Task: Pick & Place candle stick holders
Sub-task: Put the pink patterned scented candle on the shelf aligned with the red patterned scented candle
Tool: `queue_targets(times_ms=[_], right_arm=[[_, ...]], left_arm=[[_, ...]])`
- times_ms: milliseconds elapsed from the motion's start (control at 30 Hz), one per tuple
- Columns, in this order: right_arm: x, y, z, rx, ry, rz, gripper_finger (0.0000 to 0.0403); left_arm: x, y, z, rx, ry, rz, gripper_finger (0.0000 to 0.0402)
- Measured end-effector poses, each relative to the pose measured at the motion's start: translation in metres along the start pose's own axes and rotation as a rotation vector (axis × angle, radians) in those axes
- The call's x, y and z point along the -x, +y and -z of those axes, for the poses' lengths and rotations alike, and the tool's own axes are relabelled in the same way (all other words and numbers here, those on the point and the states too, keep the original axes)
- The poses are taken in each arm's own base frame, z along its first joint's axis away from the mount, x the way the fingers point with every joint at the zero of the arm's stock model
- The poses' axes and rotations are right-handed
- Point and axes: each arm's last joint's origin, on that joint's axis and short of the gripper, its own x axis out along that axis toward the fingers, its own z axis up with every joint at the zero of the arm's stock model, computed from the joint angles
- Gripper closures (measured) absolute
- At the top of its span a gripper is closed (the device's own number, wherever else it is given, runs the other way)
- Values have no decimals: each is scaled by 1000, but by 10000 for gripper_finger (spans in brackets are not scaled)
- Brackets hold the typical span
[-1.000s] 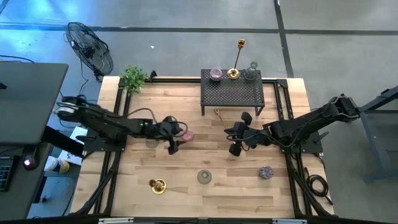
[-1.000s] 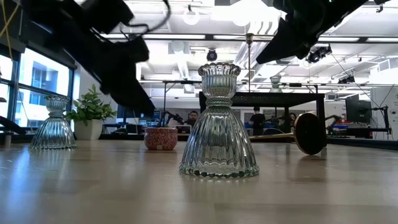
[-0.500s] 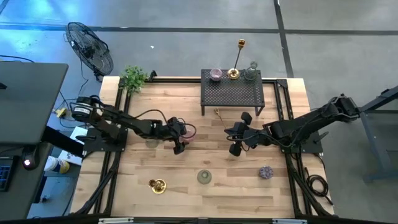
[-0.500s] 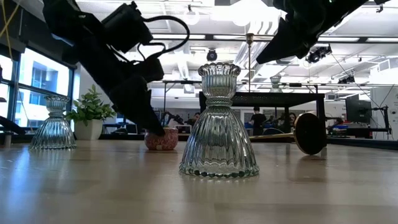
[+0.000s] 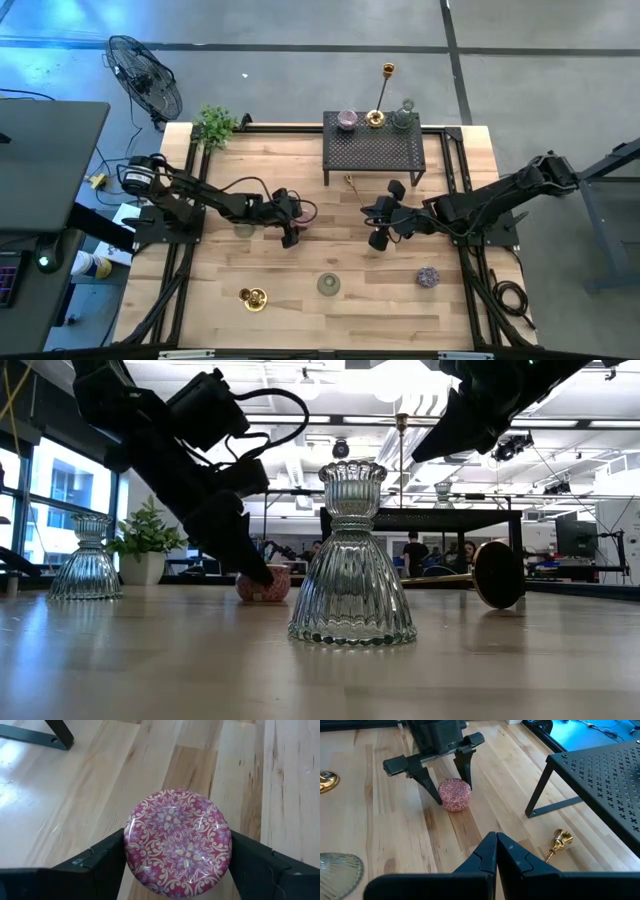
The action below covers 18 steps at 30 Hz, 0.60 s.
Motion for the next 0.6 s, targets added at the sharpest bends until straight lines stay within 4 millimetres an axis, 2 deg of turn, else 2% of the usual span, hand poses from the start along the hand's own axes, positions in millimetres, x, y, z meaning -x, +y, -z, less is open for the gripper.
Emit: queue_targets(times_ms=[167, 367, 467, 600], right_arm=[[0, 0, 0, 0, 0, 0, 402], [0, 0, 0, 1, 2, 0, 402], [0, 0, 0, 1, 2, 0, 402], [0, 0, 0, 0, 1, 0, 402]], left_arm=[[9, 1, -7, 4, -33, 9, 117], [42, 8, -29, 23, -140, 26, 113], [61, 20, -52, 63, -206, 4, 113], [79, 45, -91, 78, -302, -31, 113]])
